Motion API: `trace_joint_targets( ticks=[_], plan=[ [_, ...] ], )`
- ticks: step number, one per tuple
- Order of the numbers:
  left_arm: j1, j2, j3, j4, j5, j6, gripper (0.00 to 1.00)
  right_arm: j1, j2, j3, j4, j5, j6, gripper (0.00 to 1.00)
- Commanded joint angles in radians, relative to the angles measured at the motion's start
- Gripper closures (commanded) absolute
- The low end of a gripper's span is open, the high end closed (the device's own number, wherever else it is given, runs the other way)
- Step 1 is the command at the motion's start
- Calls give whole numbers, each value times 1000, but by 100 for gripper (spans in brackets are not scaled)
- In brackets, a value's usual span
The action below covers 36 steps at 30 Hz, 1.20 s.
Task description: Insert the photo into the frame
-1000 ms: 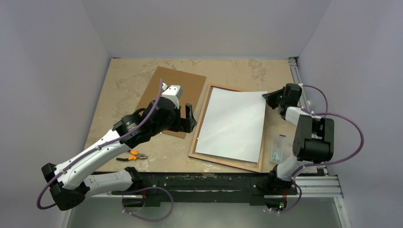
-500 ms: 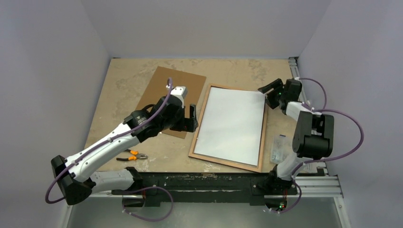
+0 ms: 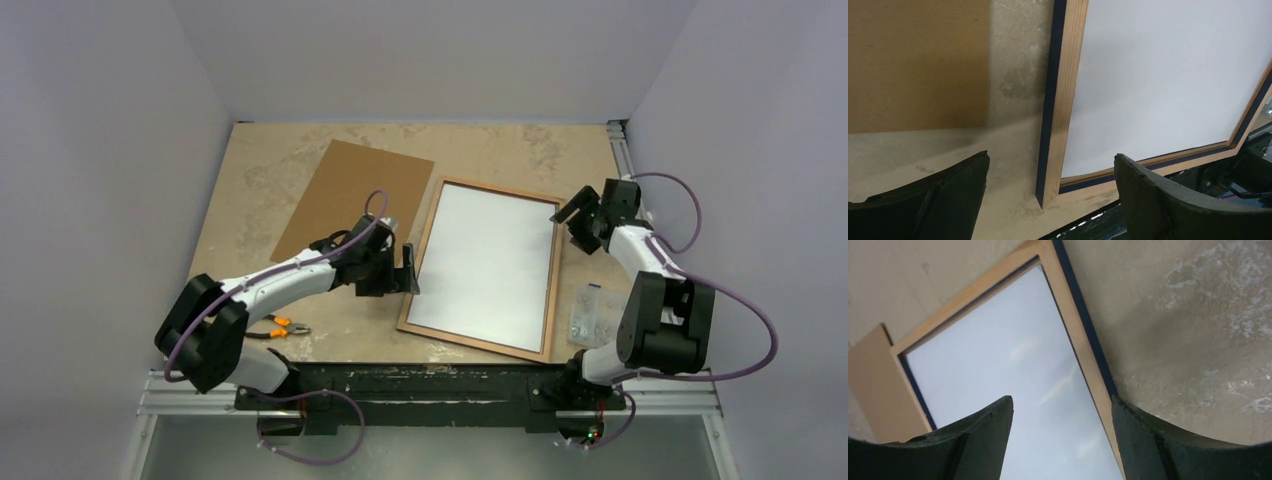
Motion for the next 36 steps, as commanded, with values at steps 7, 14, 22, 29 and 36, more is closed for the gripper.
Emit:
trace_joint_targets(
  ticks=[7, 14, 22, 29, 36],
  plan=[
    [2, 165, -126, 441, 213, -111, 11, 9, 217, 63, -109, -14, -106, 30],
    [-10, 156, -157, 585, 280, -167, 15, 74, 289, 150, -104, -64, -91, 31],
    [-11, 174, -99, 564, 295, -164, 16, 109, 348, 259, -128, -56, -82, 31],
    [-8, 28, -28, 252, 41, -34, 9, 110, 239, 259, -178, 33, -140, 28],
    [38, -129, 1, 93, -189, 93, 7, 146, 50, 167, -168, 41, -141, 28]
  ],
)
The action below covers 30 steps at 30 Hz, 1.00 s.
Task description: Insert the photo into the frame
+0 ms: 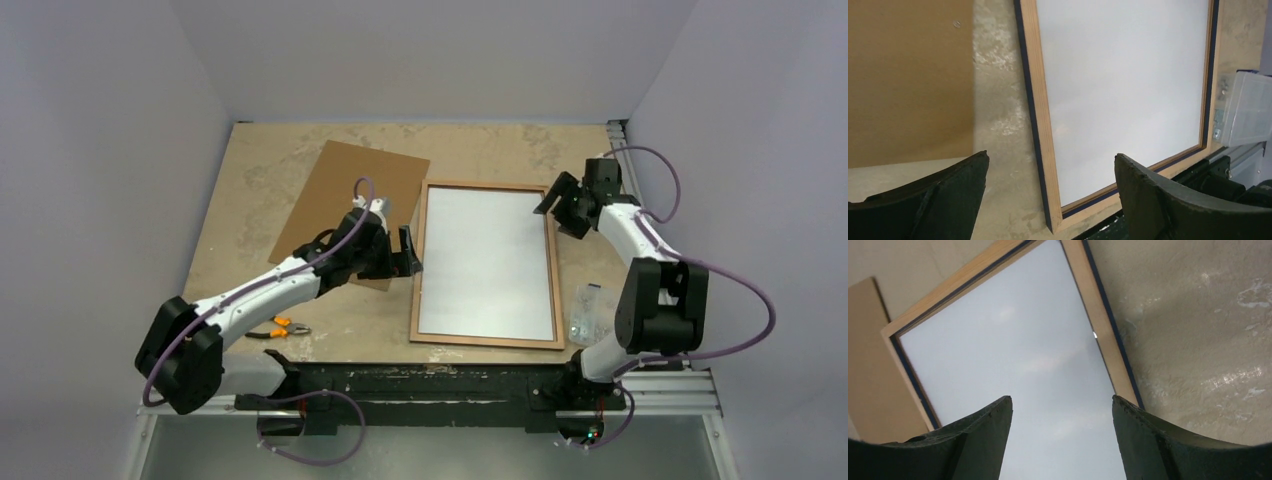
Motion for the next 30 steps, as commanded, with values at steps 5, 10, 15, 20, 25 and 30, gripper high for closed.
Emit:
trace_joint_targets(
  ticks=[5, 10, 15, 20, 25, 30],
  plan=[
    [163, -30, 91, -210, -172, 138, 15, 180, -149, -14, -51, 52, -15, 28],
    [189, 80, 189, -335, -258, 161, 25, 319, -166, -13, -66, 63, 18, 28],
    [205, 231, 267, -398, -302, 157, 32, 436, -172, -11, -63, 73, 51, 27],
    [215, 346, 318, -443, -288, 157, 38, 556, -157, 20, -64, 100, 76, 27],
    [215, 387, 298, -443, -206, 137, 41, 659, -95, 80, -78, 112, 88, 27],
    [213, 342, 190, -374, -112, 93, 42, 714, -33, 130, -58, 77, 99, 27]
  ],
)
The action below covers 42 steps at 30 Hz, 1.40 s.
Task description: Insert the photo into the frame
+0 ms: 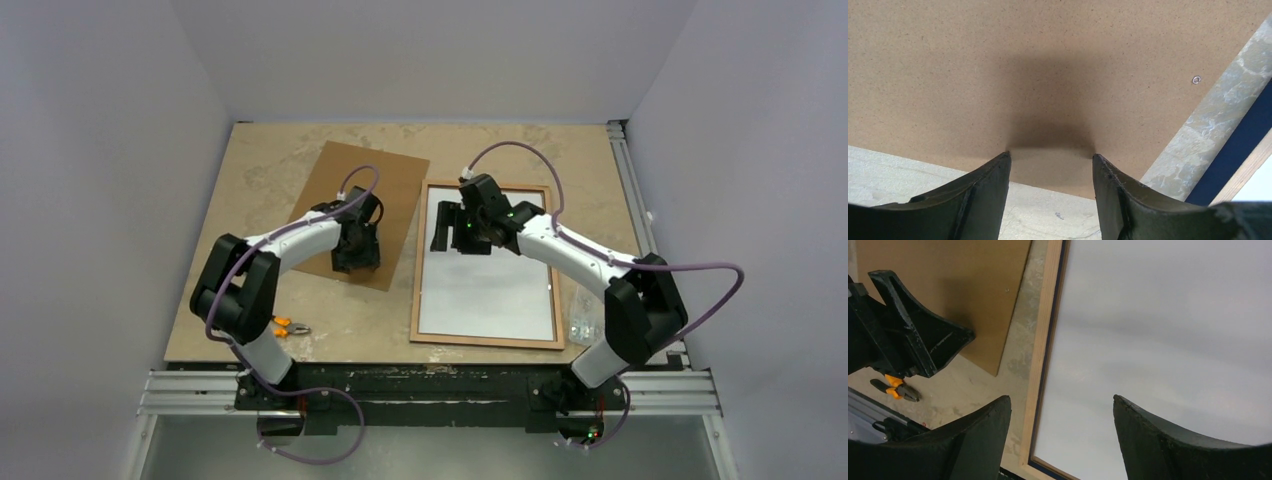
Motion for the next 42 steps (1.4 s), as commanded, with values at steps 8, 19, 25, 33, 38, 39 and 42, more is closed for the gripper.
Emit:
trace_joint_targets(
  ticks=[8, 19, 25, 33, 38, 39, 42],
  plan=[
    [-32, -40, -245, 292, 354, -146, 47, 53, 104, 108, 82, -79, 63, 28],
    [60, -355, -228, 194, 302, -98, 26, 104, 211, 220, 76, -121, 49, 29],
    [238, -496, -176, 80, 292, -2, 12, 139, 331, 331, 61, -117, 47, 30],
    [535, -462, -176, 35, 349, 121, 7, 220, 546, 582, -129, 34, 18, 31],
    [578, -340, -131, 3, 250, 119, 3, 223, 599, 601, -213, 148, 20, 28],
    [577, -317, -120, -2, 227, 121, 2, 223, 597, 589, -215, 153, 25, 28],
    [578, -250, -82, -19, 146, 126, 1, 222, 593, 564, -227, 199, 38, 26]
  ],
)
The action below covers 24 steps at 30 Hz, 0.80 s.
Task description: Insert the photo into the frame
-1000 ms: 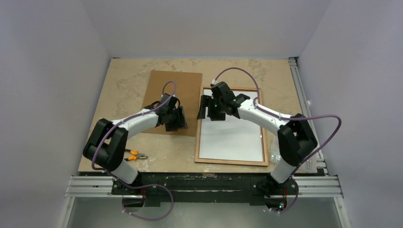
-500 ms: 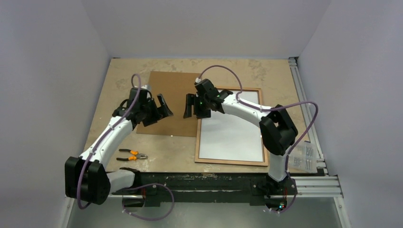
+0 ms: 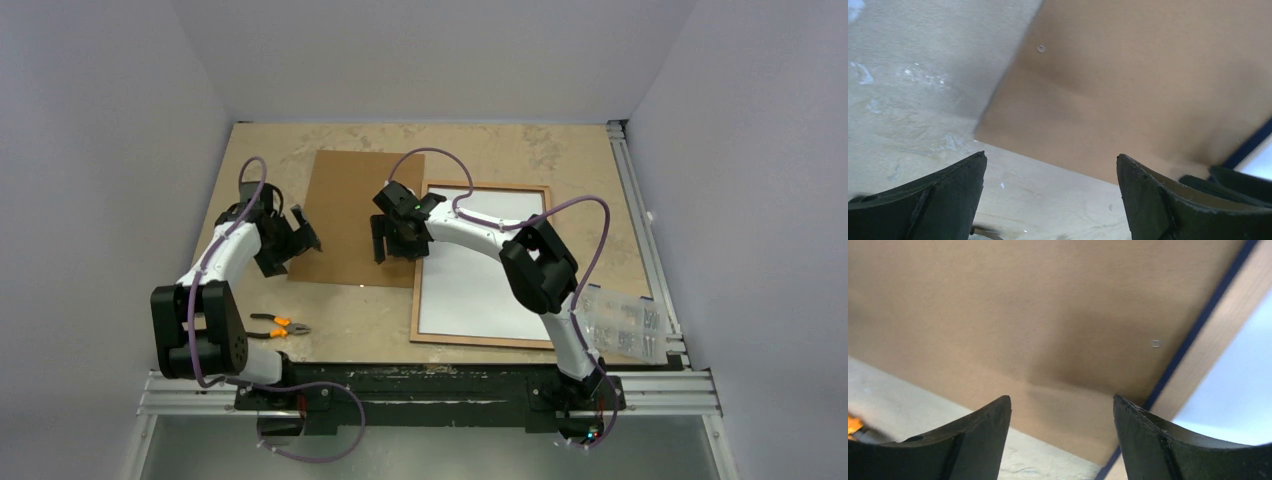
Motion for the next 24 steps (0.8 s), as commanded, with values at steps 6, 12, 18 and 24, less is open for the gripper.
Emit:
trace_joint_targets(
  ticks=[6, 12, 18, 24],
  plan=[
    [5, 162, 134, -50, -223, 44, 0, -30, -35, -34, -92, 143, 16, 26],
    [7, 247, 152, -58, -269, 60, 0, -70, -65, -90, -72, 118, 24, 25],
    [7, 300, 190, -52, -207, 82, 0, -73, -46, -82, -76, 92, 23, 25],
    [7, 326, 204, -47, -135, 96, 0, -74, -19, -95, 7, -39, 31, 25]
  ],
)
